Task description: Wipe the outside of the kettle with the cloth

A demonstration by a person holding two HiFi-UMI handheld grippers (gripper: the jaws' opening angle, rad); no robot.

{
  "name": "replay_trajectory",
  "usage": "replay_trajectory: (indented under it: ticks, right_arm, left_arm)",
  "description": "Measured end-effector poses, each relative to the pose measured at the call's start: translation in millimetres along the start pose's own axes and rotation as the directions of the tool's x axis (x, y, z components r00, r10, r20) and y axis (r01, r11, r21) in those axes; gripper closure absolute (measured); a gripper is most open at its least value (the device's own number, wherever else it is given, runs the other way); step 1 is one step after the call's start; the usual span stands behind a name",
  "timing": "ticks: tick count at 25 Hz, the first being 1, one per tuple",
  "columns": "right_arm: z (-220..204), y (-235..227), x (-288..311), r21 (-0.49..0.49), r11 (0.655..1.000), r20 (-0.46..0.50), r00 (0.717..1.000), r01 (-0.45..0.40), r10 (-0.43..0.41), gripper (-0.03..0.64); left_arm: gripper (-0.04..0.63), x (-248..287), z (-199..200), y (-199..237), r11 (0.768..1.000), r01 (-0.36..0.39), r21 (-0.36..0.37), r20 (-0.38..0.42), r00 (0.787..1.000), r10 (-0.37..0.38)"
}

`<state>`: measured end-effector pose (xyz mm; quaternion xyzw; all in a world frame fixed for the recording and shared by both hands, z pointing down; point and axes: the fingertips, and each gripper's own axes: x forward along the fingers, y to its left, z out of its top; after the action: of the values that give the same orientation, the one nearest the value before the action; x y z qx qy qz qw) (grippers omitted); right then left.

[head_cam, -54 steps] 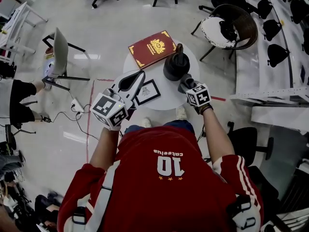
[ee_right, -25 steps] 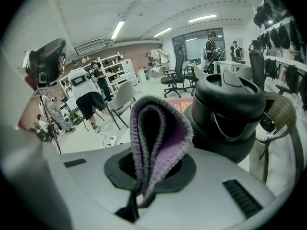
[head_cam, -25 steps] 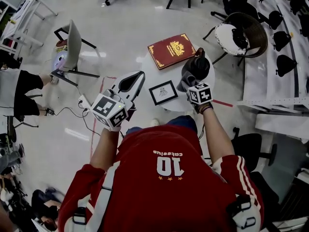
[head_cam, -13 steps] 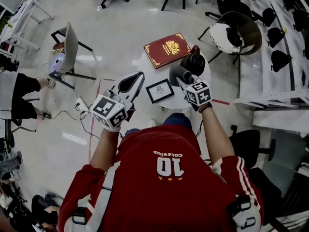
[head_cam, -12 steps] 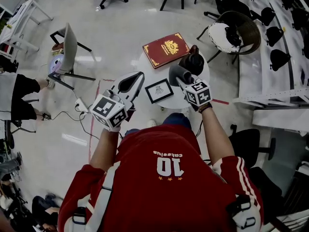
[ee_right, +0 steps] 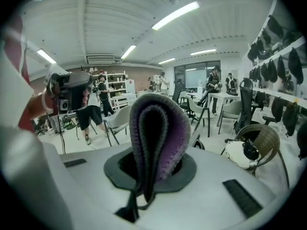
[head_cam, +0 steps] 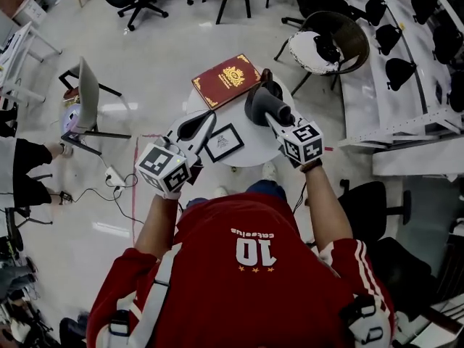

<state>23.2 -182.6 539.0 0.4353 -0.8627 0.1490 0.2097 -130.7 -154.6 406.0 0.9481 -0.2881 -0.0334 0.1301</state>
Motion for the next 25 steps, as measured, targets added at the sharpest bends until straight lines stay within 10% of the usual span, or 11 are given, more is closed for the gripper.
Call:
replay_trajectory:
  ticks: [25]
  right_arm:
    - [-21,-179,-46,0.062,0.998,0.031,0.999,0.025,-0.027,0.572]
  left_arm:
    - [0.589,186,-2,-31,0.999,0.033,0.018,-0.055,0.998,-0.032]
